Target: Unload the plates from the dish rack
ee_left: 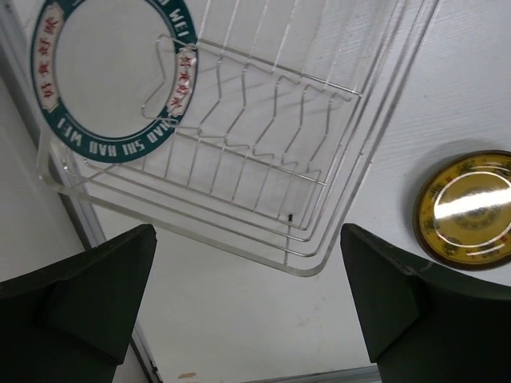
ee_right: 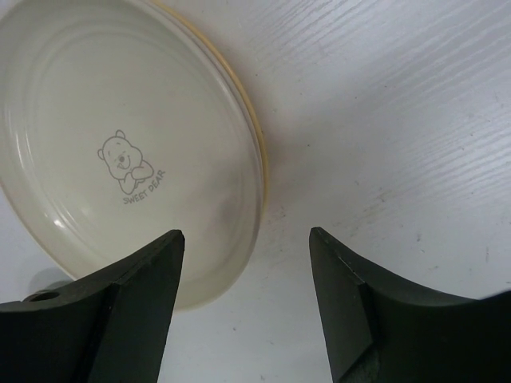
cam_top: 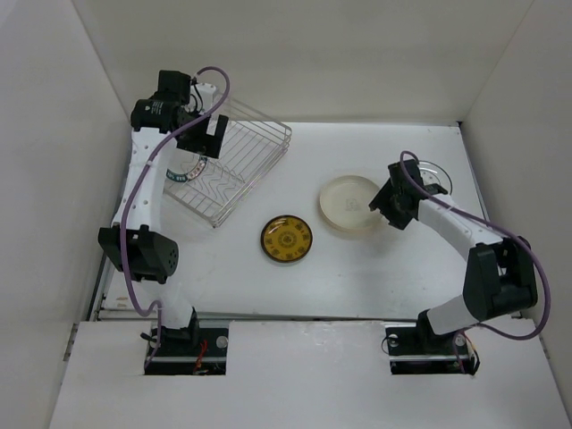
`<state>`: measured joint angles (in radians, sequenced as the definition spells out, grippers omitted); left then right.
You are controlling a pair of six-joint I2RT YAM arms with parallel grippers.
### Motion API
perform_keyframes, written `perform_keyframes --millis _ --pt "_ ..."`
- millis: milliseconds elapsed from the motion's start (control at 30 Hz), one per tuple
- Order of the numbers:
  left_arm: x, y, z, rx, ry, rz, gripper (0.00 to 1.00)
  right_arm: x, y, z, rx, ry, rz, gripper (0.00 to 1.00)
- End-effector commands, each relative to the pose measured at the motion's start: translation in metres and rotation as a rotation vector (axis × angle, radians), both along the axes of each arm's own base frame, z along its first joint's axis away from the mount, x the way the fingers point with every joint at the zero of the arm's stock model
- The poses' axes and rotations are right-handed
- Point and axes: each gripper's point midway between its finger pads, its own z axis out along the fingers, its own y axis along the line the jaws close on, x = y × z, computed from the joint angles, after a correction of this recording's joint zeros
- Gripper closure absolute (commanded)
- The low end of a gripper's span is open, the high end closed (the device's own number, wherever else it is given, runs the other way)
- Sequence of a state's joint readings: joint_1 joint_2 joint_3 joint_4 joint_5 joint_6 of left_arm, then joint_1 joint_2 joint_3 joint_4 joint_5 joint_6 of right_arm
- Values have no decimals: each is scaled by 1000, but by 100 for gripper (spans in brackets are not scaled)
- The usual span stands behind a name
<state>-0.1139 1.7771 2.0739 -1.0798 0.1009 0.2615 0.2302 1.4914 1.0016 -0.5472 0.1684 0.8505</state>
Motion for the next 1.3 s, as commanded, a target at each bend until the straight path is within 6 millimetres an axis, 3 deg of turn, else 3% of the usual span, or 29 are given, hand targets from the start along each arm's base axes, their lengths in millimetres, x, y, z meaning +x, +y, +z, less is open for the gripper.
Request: perform_keyframes --millis 0,67,100,233,400,467,500,533,567,633,733,767,867,1033,1167,1267 --pt "7 23 16 72 -78 61 0 5 -6 29 -32 -76 -7 30" --pt "14 48 17 129 -98 130 0 5 -6 33 -29 -89 -7 30" --pt "19 56 21 140 -120 155 0 8 -5 46 -20 -124 -8 30" --pt "33 79 22 186 -133 163 0 7 -1 69 -32 -193 19 30" --pt "56 110 14 279 -140 201 15 5 15 91 -47 -251 67 30" --pt "74 125 -4 301 -106 203 24 5 17 98 -53 -271 78 30" --pt "75 125 2 300 -122 206 28 5 17 98 -53 -271 78 30" --pt "82 129 -14 320 -86 216 32 4 20 98 -52 -272 87 30" --pt "88 133 -13 333 -100 230 40 4 20 98 -52 -272 87 30" --pt "95 135 -22 320 -94 227 41 4 20 98 -52 -272 87 30" --pt "107 122 -24 246 -129 201 43 5 26 97 -40 -278 102 30" --pt "110 122 -35 247 -107 198 43 3 25 93 -43 -268 103 30" --pt "120 124 -32 240 -127 226 47 2 27 92 -35 -266 110 30" --pt "123 122 -46 204 -99 226 56 0 24 91 -42 -267 104 30" --pt "125 120 -59 116 -80 231 76 -1 24 84 -48 -249 105 30" --pt "127 128 -75 152 -52 258 81 -1 24 84 -48 -249 105 30"
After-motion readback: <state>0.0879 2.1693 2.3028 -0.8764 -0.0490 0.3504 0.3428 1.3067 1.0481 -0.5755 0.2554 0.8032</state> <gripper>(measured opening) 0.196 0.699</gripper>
